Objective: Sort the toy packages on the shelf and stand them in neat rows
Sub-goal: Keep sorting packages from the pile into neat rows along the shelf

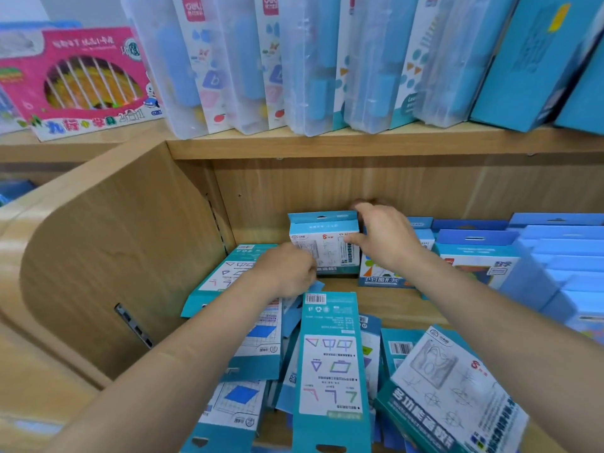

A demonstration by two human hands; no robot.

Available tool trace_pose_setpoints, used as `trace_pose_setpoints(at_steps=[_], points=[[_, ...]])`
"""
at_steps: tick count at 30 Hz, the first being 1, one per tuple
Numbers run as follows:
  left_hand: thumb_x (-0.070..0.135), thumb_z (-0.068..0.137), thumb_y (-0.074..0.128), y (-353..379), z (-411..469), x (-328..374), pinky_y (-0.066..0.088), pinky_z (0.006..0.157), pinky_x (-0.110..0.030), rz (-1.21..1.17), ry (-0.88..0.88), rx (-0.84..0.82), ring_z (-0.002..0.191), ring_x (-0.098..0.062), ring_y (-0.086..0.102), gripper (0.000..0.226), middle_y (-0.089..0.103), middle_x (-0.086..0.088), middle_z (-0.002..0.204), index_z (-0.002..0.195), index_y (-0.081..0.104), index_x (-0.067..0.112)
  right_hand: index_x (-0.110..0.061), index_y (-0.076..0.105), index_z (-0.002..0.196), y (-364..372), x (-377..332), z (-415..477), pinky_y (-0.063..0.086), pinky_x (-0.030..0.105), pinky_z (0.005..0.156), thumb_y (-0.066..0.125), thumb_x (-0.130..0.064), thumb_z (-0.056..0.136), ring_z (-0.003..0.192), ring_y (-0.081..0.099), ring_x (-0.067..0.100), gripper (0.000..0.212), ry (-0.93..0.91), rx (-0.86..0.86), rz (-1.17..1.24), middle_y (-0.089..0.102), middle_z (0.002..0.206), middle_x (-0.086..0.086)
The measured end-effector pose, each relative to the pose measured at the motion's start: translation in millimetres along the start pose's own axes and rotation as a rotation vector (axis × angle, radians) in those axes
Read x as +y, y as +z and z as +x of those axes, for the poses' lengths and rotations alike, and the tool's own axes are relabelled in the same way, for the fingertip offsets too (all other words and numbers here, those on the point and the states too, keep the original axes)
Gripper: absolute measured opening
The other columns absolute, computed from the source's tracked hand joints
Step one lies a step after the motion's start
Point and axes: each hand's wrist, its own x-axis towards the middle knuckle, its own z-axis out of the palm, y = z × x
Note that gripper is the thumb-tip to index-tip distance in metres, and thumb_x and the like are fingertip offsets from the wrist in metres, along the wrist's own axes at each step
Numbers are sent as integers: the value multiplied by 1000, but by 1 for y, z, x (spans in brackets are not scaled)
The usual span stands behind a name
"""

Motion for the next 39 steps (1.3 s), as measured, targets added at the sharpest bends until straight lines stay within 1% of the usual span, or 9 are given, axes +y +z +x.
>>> trace_pose_setpoints(at_steps=[3,7,9,11,15,22,27,33,39], points=[[15,88,46,-8,-5,-6,53,74,-37,-30,-123,196,90,-27,60,28,66,-10,103,104,68,15,-19,47,128,8,5,-4,36,41,94,64,-39,86,125,41,31,50,-6,12,-167,62,118,7],[8,89,45,-22,-5,-16,51,78,-35,-190,-215,426,93,-29,62,30,70,-8,104,108,67,15,-26,45,127,22,6,-10,36,40,82,74,-22,78,109,45,30,57,-97,116,-317,60,110,4],[10,90,46,-20,-3,-16,52,78,-35,-262,-181,413,94,-28,63,30,69,-6,105,114,62,19,-28,48,119,28,8,-10,38,39,75,82,-9,61,98,44,29,70,-89,143,-362,56,104,7],[14,91,48,-14,-1,-14,53,77,-35,-296,-149,341,92,-25,62,33,69,-5,105,120,58,24,-27,55,108,30,11,-8,38,39,72,85,-7,54,94,42,29,65,-82,157,-389,53,102,9],[14,91,47,-12,1,-11,52,76,-33,-310,-150,318,91,-22,61,41,69,-5,106,129,54,27,-23,69,92,26,16,-9,37,42,76,80,-14,68,100,45,33,28,-85,145,-358,56,107,12],[11,89,48,-20,-9,-9,52,89,-40,-310,-125,215,112,-22,57,48,64,-1,124,135,48,27,-31,69,103,21,13,-6,28,44,88,62,-26,87,123,30,31,19,-57,122,-283,46,127,6],[15,90,49,-22,-35,0,52,83,-34,-245,-171,423,104,-24,59,44,65,-2,120,131,52,30,-34,52,130,-1,29,-24,33,41,95,58,-29,90,118,33,25,41,-2,28,-37,44,126,5],[18,90,53,-12,-80,24,46,72,-25,-352,-70,453,90,-16,64,28,71,9,107,111,69,30,-27,66,110,-54,55,-81,42,22,82,64,-16,88,96,60,11,25,109,12,368,63,107,0],[24,85,53,4,-112,55,42,81,-17,-424,122,436,95,-3,57,24,70,16,100,98,73,29,-32,68,96,-70,60,-161,49,14,79,65,-13,85,91,62,6,22,245,6,730,69,99,-2]])
